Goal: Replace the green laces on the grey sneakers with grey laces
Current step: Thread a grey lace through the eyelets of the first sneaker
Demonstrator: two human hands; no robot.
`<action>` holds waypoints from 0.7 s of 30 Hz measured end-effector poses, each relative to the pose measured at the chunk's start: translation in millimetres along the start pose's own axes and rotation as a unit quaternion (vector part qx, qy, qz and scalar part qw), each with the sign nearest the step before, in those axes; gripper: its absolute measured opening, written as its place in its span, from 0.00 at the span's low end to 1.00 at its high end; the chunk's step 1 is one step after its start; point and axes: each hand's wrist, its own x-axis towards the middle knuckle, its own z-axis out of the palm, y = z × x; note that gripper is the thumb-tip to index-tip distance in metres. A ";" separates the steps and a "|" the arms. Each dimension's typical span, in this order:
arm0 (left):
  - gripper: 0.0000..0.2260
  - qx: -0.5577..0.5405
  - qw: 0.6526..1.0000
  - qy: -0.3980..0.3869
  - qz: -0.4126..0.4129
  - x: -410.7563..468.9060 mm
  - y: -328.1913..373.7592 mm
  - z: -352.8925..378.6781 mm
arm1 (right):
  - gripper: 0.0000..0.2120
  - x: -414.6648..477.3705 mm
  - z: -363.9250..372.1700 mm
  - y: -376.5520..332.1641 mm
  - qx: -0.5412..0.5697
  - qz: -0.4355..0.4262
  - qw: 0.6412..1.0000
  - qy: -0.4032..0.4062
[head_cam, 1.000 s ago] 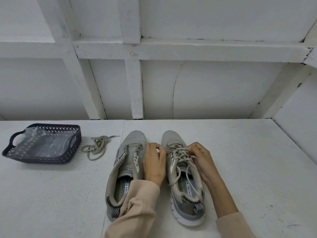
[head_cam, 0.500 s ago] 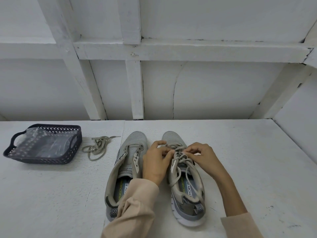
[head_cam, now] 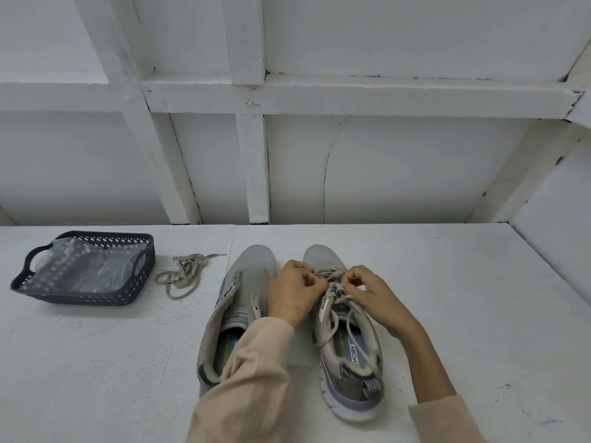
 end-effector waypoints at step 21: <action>0.07 -0.027 0.997 0.046 0.049 -11.2 -5.9 5.3 | 0.07 -5.0 2.3 1.4 0.132 0.006 0.990 0.050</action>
